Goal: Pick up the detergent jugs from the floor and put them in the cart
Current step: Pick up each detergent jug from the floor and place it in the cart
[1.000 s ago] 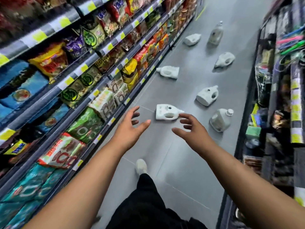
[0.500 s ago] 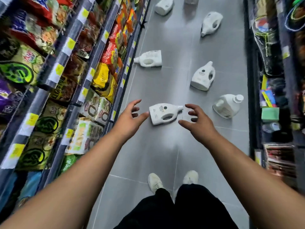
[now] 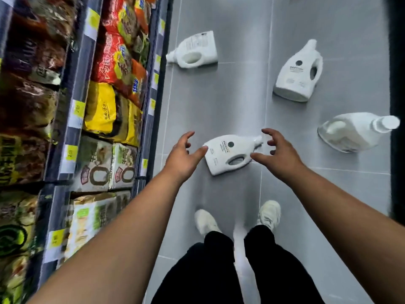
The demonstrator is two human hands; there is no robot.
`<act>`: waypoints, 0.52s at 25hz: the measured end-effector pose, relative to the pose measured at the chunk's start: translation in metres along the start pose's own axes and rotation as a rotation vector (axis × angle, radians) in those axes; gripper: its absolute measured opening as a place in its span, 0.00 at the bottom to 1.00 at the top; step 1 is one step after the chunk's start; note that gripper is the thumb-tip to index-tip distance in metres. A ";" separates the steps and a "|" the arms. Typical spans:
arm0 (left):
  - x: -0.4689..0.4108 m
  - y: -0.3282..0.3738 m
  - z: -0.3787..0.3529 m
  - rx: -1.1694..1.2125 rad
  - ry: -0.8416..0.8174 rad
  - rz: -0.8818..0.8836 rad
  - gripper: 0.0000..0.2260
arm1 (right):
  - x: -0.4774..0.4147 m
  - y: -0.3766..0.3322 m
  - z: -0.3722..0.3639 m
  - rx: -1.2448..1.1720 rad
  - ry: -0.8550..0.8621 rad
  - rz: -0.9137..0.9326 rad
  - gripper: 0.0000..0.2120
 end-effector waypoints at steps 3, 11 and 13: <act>-0.089 -0.027 -0.031 -0.054 -0.029 0.026 0.28 | -0.064 0.056 -0.044 0.000 -0.030 -0.049 0.37; -0.295 -0.130 -0.139 -0.043 -0.105 0.120 0.43 | -0.182 0.241 -0.140 -0.014 0.083 -0.223 0.45; -0.334 -0.162 -0.161 -0.037 -0.114 0.158 0.45 | -0.207 0.284 -0.152 -0.034 0.118 -0.269 0.46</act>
Point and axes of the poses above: each hand's wrist, its own x-axis away from the middle knuckle, its own z-axis out of the back of the hand, y = z × x, the point moved 7 cm from there along -x, towards the middle knuckle, and after that the axes turned 11 degrees about z, right-handed, at the moved point
